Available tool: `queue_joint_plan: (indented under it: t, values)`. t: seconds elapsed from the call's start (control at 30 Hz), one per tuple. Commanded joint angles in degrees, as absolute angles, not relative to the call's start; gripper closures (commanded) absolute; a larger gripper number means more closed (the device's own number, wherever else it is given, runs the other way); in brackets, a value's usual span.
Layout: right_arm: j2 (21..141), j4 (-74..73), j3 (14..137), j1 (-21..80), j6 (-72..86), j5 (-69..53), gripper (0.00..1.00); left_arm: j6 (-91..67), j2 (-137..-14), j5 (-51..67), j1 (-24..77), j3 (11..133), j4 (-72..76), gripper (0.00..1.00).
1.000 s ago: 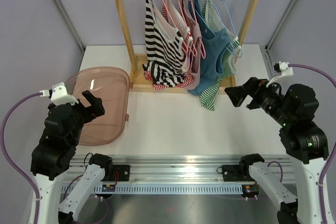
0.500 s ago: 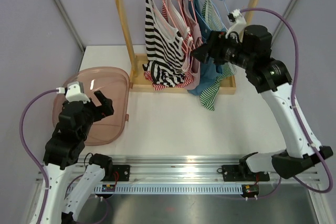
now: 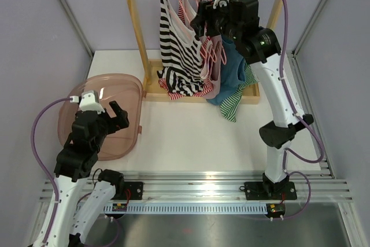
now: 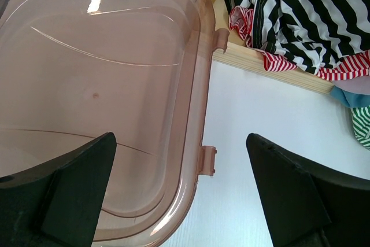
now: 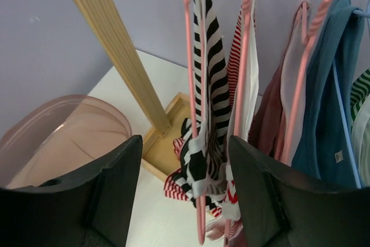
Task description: Remove the tank top from the hanger
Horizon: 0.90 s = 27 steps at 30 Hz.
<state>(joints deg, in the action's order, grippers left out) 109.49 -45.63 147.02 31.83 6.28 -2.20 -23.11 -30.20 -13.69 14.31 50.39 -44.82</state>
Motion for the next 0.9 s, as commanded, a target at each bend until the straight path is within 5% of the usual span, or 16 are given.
queue_joint_plan:
  t: [0.0,0.53,0.7,0.87]
  values:
    - [114.25,-47.56,153.27,32.34,1.32,1.67,0.33,-22.06,-30.85,-12.04,14.50,50.62,-41.40,0.01]
    - [121.99,-36.83,153.98,33.13,-4.39,-0.35,0.49,-21.27,-32.78,-11.25,14.50,50.63,-41.13,0.01]
    - [122.52,-34.81,154.07,33.75,-4.66,-0.35,0.73,-21.01,-33.22,-10.46,14.41,50.71,-40.96,0.01]
    - [122.52,-33.14,154.42,34.72,-5.89,1.14,0.70,-20.83,-33.57,-9.32,14.41,50.63,-40.69,0.01]
